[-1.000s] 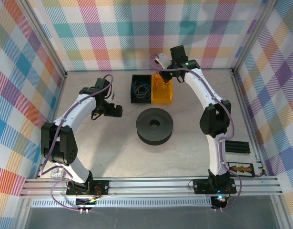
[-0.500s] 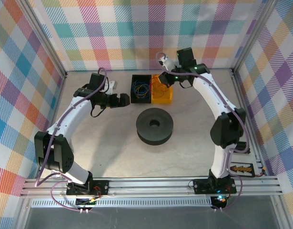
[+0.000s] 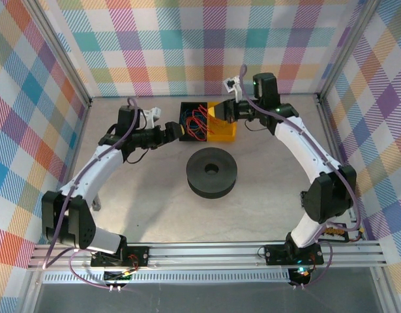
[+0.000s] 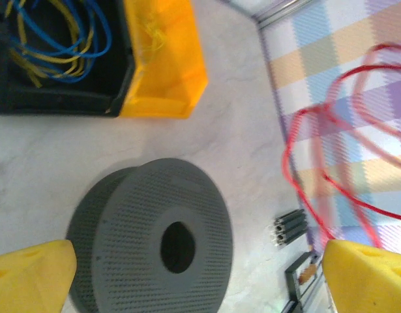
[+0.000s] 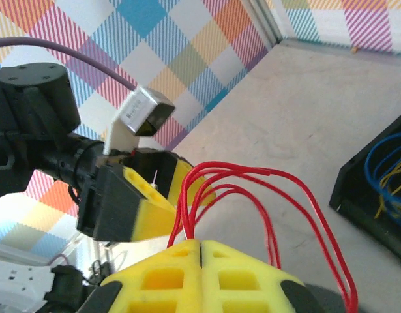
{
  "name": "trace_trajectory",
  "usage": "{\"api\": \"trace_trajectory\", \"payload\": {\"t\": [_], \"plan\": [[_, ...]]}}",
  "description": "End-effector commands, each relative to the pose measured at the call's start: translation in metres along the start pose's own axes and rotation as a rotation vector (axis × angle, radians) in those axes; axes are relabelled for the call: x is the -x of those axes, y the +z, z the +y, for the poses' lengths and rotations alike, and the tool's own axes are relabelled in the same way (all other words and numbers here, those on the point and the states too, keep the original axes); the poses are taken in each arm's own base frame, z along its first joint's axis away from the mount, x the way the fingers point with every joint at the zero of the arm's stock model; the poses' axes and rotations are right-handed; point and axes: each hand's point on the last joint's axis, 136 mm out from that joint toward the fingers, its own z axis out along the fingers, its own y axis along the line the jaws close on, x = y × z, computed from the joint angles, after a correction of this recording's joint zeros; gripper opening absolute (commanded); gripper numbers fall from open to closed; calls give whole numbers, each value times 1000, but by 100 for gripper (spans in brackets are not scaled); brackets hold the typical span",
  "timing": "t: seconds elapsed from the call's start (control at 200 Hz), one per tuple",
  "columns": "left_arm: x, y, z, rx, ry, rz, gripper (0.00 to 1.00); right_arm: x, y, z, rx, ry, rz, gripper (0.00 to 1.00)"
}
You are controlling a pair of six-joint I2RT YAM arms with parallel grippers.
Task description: Wrap the cables
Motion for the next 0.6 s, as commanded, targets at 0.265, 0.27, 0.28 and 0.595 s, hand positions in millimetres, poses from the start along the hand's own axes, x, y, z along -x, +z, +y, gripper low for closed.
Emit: {"api": "trace_trajectory", "payload": {"t": [0.265,0.27,0.28,0.595], "plan": [[-8,-3,-20,-197,66,-57,90,-2,-17,8,97,112,-115,0],[-8,-3,-20,-199,68,-58,90,-2,-17,8,98,114,-117,0],[-8,-3,-20,-201,70,-58,89,-1,-18,8,100,116,-120,0],[-2,-4,-37,-300,80,-97,75,8,-20,11,111,159,-149,0]]}}
